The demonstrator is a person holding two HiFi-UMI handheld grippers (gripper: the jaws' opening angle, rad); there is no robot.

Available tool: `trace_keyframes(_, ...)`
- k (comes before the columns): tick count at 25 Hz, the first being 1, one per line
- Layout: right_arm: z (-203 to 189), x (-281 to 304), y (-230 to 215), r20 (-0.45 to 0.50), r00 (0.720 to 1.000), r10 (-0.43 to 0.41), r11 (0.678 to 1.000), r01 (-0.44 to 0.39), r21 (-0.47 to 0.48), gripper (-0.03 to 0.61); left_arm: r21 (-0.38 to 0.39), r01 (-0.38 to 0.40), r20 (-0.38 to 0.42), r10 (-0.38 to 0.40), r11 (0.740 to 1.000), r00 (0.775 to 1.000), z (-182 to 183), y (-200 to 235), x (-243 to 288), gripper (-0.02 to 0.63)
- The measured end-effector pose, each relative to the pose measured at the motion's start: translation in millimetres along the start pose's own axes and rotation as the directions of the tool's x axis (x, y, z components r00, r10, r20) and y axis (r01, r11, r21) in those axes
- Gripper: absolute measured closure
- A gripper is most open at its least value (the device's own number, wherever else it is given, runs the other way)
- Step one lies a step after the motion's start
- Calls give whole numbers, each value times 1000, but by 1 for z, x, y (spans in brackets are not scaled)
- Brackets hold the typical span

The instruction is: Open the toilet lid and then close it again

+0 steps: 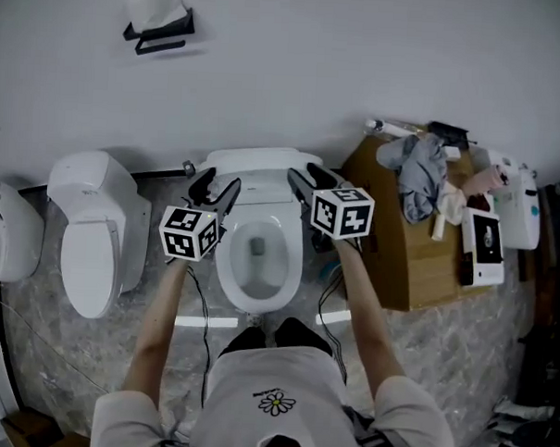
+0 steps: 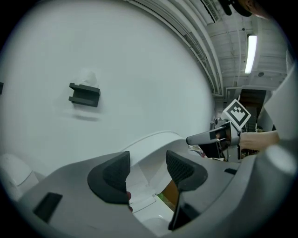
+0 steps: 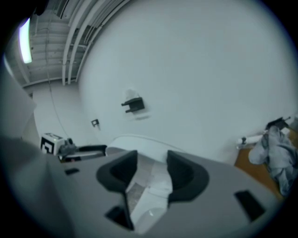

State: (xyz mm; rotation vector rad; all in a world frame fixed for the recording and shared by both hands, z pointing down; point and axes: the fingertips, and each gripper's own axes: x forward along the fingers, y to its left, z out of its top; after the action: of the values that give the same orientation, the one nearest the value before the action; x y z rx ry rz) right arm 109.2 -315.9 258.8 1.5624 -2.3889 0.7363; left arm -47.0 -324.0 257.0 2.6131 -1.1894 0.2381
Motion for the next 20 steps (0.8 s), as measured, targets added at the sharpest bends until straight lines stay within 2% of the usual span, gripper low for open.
trace_keyframes(5,34,28,-15,23,1000,-21,1000,21,21,370,-12,-11,3,11,1000,1000,24,22,30,347)
trace_keyframes(10,57,57,-29,15,999,-52,996,53,-74,368,2,-47,-9,47,999,999,41,42,63,347)
trace_keyframes(12,68,71,-36,13,998,-56,995,57,-85,370,2,-68,-15,68,998,998,48,53,77,347)
trace_keyframes(20,110,129,-64,4,1000,-1,1000,1,-3,368,-22,-129,-43,128,991,991,71,100,133,347)
